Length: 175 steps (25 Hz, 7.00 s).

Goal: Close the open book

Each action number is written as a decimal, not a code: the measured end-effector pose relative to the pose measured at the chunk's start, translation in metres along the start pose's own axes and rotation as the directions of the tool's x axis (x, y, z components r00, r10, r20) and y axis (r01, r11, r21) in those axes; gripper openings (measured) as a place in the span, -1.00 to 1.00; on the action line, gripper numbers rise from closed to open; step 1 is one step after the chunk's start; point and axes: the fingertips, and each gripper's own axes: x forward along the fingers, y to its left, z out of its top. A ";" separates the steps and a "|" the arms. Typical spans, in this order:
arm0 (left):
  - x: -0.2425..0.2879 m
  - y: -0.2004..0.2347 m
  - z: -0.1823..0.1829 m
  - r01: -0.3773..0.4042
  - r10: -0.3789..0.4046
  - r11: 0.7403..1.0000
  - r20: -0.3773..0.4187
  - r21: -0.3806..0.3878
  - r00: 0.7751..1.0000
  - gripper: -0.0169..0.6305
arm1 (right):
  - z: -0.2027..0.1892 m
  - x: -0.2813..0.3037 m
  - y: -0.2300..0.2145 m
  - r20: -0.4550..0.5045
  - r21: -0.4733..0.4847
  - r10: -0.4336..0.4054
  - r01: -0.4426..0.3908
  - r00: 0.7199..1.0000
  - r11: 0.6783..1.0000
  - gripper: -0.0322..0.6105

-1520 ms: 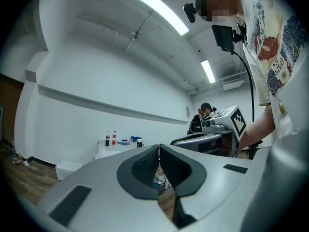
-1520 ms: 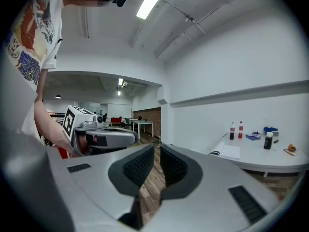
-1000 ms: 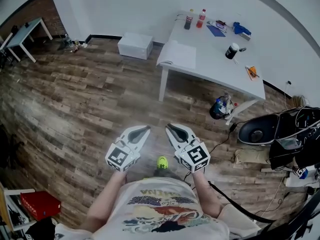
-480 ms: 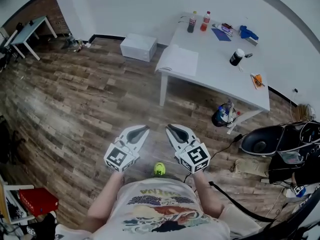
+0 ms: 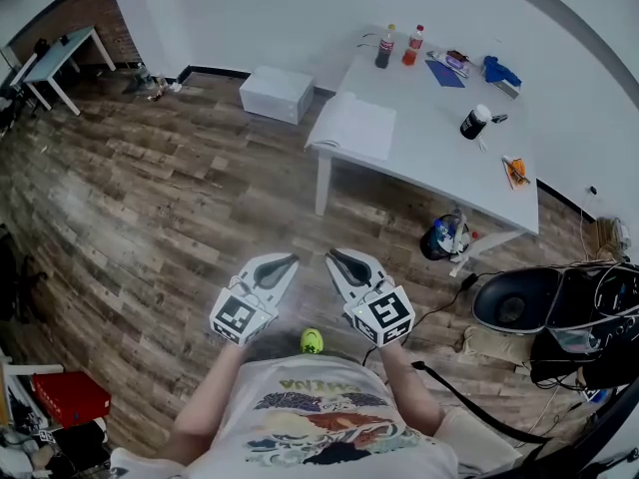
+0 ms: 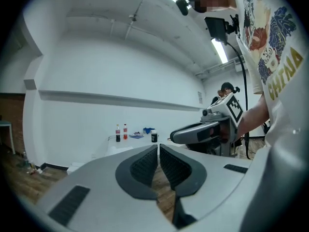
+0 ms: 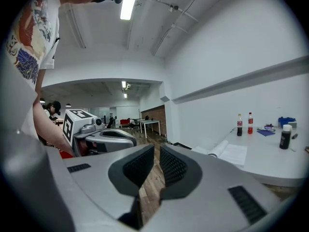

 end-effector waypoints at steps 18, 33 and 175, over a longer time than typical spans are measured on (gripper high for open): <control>0.066 0.077 0.000 0.052 -0.052 0.998 -0.024 0.017 0.998 -0.91 | -0.004 0.068 -0.069 -0.052 0.041 -0.025 0.027 0.998 0.999 -0.79; 0.117 0.212 0.014 0.130 -0.129 0.991 -0.015 0.034 0.991 -0.91 | 0.047 0.185 -0.144 -0.043 0.013 -0.123 0.123 0.992 0.992 -0.79; 0.398 0.431 -0.169 0.095 -0.054 0.989 -0.317 0.116 0.947 -0.57 | -0.032 0.347 -0.444 -0.288 0.120 -0.080 0.118 0.954 0.986 -0.79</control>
